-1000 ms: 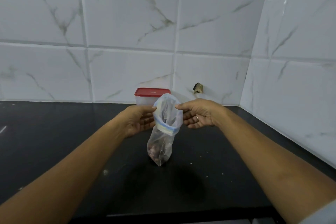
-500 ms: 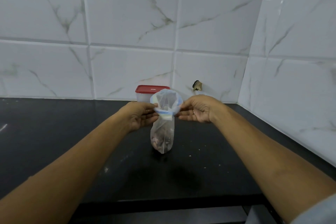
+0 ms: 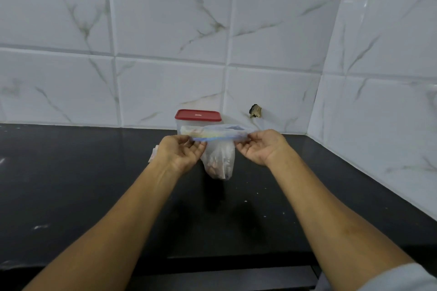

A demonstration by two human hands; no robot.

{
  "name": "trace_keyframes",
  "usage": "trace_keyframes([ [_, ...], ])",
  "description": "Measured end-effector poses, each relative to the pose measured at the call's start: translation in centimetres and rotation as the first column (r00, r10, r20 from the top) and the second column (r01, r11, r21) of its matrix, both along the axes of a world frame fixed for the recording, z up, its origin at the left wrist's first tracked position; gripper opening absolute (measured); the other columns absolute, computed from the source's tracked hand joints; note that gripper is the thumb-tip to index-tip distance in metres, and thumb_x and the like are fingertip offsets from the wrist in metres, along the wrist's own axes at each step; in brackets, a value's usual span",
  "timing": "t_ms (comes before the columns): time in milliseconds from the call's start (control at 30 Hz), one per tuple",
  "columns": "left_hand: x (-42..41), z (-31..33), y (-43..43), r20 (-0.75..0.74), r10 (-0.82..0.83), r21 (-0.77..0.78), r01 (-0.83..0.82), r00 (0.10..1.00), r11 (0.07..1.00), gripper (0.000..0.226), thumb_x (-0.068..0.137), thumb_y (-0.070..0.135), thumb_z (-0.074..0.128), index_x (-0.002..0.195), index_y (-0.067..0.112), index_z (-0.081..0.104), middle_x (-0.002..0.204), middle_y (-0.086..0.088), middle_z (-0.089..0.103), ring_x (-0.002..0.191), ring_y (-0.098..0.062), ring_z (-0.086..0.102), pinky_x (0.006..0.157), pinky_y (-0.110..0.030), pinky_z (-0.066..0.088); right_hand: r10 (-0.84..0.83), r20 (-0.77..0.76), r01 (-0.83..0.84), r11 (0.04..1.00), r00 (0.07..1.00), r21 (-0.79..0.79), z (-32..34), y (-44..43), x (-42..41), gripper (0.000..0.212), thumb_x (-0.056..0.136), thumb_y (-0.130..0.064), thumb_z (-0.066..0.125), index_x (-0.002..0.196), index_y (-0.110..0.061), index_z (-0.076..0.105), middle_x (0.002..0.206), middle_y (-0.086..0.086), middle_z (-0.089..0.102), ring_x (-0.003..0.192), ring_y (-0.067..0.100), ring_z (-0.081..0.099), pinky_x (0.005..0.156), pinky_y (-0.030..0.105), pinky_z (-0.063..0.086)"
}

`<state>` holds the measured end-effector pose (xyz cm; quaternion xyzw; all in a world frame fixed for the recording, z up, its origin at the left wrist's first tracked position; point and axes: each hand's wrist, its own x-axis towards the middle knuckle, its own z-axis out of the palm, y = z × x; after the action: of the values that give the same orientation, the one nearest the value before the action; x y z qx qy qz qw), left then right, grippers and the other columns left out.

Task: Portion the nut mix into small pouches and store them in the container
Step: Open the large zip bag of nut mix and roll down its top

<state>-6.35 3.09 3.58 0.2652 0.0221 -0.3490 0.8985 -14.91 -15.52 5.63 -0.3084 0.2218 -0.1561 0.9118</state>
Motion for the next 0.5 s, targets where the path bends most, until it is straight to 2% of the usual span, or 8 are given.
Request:
trace_keyframes([
  [33, 0.0, -0.2, 0.1, 0.057, -0.022, 0.053, 0.020, 0.998, 0.998, 0.025, 0.105, 0.009, 0.038, 0.112, -0.003, 0.059, 0.105, -0.019, 0.069, 0.092, -0.030, 0.070, 0.076, -0.039, 0.056, 0.013, -0.017, -0.013, 0.999, 1.000, -0.033, -0.2, -0.1, 0.1, 0.026, 0.105, -0.002, 0.039, 0.121, 0.006, 0.058, 0.114, 0.022, 0.066, 0.108, 0.030, 0.066, 0.085, 0.043, 0.057],
  [100, 0.5, -0.6, 0.3, 0.208, -0.090, 0.256, 0.034, 0.974, 0.966, 0.029, 0.104, 0.020, 0.044, 0.116, 0.001, 0.062, 0.104, -0.015, 0.071, 0.089, -0.028, 0.071, 0.071, -0.039, 0.058, 0.047, -0.088, -0.061, 0.985, 0.995, -0.161, -0.6, -0.5, 0.0, 0.030, 0.105, -0.016, 0.047, 0.123, 0.003, 0.060, 0.111, 0.020, 0.070, 0.096, 0.031, 0.071, 0.073, 0.044, 0.059],
  [167, 1.3, -0.8, 0.7, 0.326, -0.174, 0.494, -0.010, 0.929, 0.870, 0.035, 0.102, 0.035, 0.053, 0.111, 0.003, 0.066, 0.097, -0.012, 0.070, 0.083, -0.026, 0.071, 0.064, -0.038, 0.059, 0.079, -0.205, -0.147, 0.930, 0.975, -0.337, -0.9, -1.2, -0.4, 0.036, 0.104, -0.030, 0.053, 0.119, 0.001, 0.062, 0.105, 0.019, 0.074, 0.087, 0.031, 0.074, 0.066, 0.042, 0.062],
  [233, 2.3, -0.9, 1.3, 0.401, -0.221, 0.646, -0.104, 0.889, 0.756, 0.043, 0.100, 0.046, 0.057, 0.107, 0.005, 0.068, 0.090, -0.010, 0.067, 0.078, -0.023, 0.069, 0.055, -0.032, 0.058, 0.066, -0.332, -0.235, 0.834, 0.941, -0.499, -0.8, -1.7, -0.5, 0.034, 0.103, -0.033, 0.058, 0.112, -0.002, 0.065, 0.100, 0.016, 0.074, 0.084, 0.029, 0.074, 0.068, 0.041, 0.063],
  [300, 3.3, -0.9, 1.5, 0.455, -0.207, 0.687, -0.194, 0.866, 0.700, 0.043, 0.099, 0.047, 0.060, 0.113, 0.007, 0.066, 0.092, -0.010, 0.067, 0.077, -0.023, 0.069, 0.053, -0.031, 0.058, 0.004, -0.397, -0.264, 0.752, 0.918, -0.604, -0.4, -1.8, -0.2, 0.033, 0.102, -0.036, 0.060, 0.108, -0.004, 0.065, 0.098, 0.014, 0.071, 0.083, 0.027, 0.071, 0.070, 0.041, 0.062],
  [367, 4.2, -0.6, 1.5, 0.494, -0.182, 0.696, -0.261, 0.850, 0.669, 0.041, 0.098, 0.043, 0.063, 0.118, 0.008, 0.066, 0.097, -0.012, 0.070, 0.078, -0.025, 0.069, 0.057, -0.033, 0.058, -0.087, -0.409, -0.247, 0.677, 0.908, -0.693, 0.0, -1.8, 0.4, 0.036, 0.101, -0.038, 0.062, 0.111, -0.003, 0.064, 0.098, 0.014, 0.067, 0.081, 0.025, 0.068, 0.064, 0.038, 0.062],
  [500, 4.9, 0.4, 0.7, 0.532, -0.235, 0.734, -0.304, 0.813, 0.608, 0.035, 0.097, 0.033, 0.067, 0.117, 0.004, 0.066, 0.106, -0.017, 0.073, 0.084, -0.028, 0.069, 0.072, -0.039, 0.060, -0.163, -0.382, -0.250, 0.517, 0.910, -0.818, 0.8, -1.5, 1.8, 0.032, 0.100, -0.029, 0.065, 0.114, -0.001, 0.066, 0.094, 0.015, 0.069, 0.076, 0.024, 0.067, 0.059, 0.034, 0.060],
])
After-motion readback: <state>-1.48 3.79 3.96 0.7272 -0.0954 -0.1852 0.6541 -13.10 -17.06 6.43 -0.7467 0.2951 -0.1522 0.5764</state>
